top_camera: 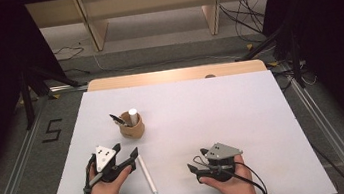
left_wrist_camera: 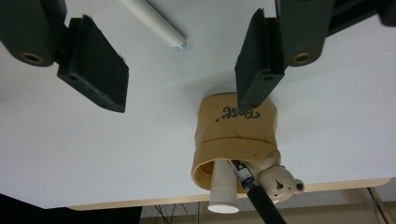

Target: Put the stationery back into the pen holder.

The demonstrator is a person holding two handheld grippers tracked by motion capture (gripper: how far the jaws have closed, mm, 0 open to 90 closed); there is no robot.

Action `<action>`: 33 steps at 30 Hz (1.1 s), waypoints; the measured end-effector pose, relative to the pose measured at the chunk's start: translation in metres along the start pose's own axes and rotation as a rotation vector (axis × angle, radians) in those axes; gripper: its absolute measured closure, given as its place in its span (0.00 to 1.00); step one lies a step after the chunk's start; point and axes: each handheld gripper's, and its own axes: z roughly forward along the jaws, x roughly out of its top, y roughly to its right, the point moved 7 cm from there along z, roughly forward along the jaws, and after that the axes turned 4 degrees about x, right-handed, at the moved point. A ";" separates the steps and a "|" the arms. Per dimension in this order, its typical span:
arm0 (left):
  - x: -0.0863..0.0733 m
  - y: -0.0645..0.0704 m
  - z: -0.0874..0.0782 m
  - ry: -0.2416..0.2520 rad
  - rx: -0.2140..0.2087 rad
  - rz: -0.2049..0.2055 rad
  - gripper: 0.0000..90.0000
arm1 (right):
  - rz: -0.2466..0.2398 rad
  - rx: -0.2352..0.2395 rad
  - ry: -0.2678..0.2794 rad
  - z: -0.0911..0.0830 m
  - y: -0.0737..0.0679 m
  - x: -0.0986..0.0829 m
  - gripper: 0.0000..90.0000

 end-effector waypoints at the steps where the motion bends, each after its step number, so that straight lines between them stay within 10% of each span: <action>1: 0.000 0.000 0.000 -0.001 -0.001 0.000 0.39 | 0.007 -0.004 -0.003 0.001 -0.003 0.000 0.36; 17: -0.007 0.007 0.016 -0.062 -0.033 0.034 0.56 | 0.009 -0.022 -0.013 0.002 -0.007 0.000 0.36; 33: -0.008 0.006 0.016 -0.067 -0.034 0.026 0.58 | 0.009 -0.007 -0.016 0.029 -0.049 0.012 0.38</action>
